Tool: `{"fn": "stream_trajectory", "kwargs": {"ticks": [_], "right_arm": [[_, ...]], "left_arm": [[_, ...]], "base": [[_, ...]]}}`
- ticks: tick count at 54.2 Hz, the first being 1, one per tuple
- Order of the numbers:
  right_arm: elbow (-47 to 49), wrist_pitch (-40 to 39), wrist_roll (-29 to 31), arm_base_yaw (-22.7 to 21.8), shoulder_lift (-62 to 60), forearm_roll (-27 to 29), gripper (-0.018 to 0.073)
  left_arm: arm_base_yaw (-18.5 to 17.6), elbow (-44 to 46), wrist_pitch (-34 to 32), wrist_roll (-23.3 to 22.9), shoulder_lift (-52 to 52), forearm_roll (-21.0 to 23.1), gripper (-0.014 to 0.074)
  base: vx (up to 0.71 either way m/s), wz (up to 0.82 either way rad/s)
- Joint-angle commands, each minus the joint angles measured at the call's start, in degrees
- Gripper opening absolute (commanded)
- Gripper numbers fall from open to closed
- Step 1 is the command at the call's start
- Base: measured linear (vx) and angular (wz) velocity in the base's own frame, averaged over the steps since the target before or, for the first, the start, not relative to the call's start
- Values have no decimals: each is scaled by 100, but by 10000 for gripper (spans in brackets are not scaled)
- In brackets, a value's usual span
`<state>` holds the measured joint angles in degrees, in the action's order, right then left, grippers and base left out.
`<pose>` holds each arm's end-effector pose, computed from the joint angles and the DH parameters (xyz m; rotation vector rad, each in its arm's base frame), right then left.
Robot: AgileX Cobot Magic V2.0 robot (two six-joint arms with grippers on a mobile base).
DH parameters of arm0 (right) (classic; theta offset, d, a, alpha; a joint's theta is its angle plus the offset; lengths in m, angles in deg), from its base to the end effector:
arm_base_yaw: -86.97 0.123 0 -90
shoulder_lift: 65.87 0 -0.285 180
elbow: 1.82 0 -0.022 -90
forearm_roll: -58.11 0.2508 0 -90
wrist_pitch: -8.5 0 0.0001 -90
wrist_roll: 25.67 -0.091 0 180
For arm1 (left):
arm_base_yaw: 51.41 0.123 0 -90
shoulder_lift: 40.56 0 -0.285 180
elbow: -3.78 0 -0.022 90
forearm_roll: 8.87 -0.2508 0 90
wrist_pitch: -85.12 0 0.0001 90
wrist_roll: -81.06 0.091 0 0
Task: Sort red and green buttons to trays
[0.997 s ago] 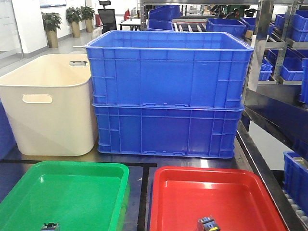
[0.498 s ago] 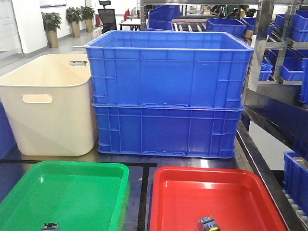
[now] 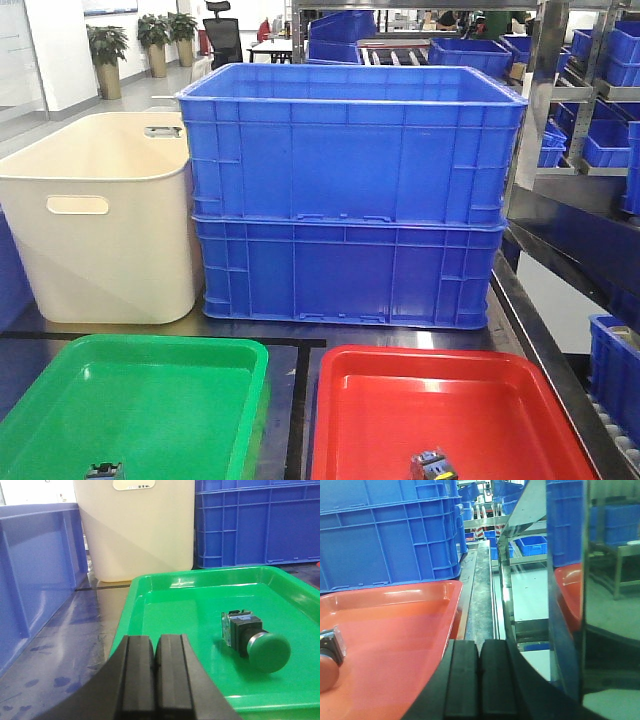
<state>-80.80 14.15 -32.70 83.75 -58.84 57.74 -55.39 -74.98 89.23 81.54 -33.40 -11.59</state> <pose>0.0567 -0.0032 0.1945 0.1383 1.5940 0.0462 0.0567 -0.0036 0.1982 0.0956 1.5683 -0.0081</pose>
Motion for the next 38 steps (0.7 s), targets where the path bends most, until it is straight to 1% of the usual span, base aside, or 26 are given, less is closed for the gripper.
{"fn": "stream_trajectory", "kwargs": {"ticks": [1,38], "right_arm": [[-74,-473,43,-29,-30,-9,-12],[-74,-473,43,-29,-30,-9,-12]], "left_arm": [[-28,119,-472,-49,-86,11,-7],[-28,119,-472,-49,-86,11,-7]], "base": [[0,0],[0,0]]}}
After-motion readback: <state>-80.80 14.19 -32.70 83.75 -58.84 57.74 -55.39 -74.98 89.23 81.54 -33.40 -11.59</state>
